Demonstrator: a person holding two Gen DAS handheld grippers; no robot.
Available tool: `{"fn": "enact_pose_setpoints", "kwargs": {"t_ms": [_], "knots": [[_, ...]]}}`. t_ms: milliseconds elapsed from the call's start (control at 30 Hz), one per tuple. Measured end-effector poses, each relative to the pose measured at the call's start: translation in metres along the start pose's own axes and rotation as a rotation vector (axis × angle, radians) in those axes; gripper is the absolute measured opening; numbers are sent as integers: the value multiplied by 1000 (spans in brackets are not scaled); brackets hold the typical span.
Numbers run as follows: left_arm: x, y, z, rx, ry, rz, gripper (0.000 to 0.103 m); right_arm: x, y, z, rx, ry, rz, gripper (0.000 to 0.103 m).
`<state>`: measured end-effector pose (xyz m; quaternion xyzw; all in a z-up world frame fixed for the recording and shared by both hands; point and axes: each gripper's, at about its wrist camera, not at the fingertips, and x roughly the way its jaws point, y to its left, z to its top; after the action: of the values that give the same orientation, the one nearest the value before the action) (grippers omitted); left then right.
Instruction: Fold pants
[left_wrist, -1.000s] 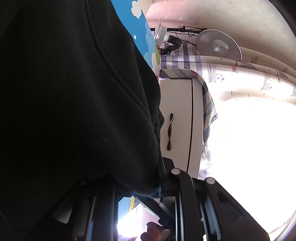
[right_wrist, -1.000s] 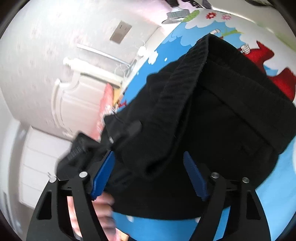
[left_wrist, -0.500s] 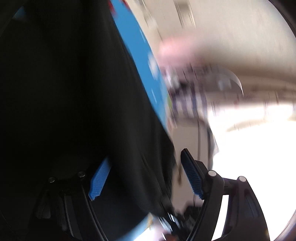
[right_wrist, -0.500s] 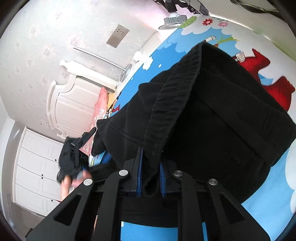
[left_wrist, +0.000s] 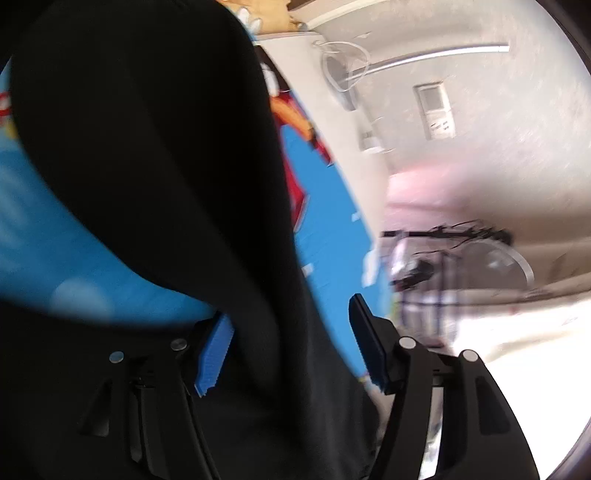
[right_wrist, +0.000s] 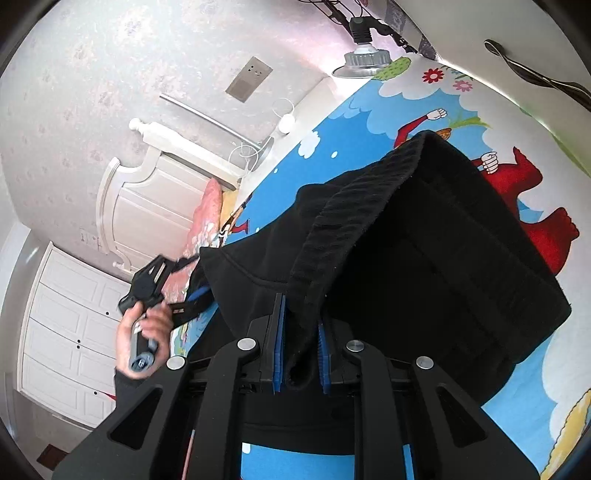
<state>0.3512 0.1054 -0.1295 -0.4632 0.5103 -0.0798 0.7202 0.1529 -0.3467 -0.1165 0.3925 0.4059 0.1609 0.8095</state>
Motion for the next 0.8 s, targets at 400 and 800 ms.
{"fn": "enact_pose_setpoints", "kwargs": {"t_ms": [400, 800], "knots": [[-11, -6, 35, -34, -93, 59, 51, -3, 15, 6, -31, -3, -36, 18], [-136, 18, -102, 122, -216, -71, 7, -54, -8, 32, -3, -36, -127, 15]]}}
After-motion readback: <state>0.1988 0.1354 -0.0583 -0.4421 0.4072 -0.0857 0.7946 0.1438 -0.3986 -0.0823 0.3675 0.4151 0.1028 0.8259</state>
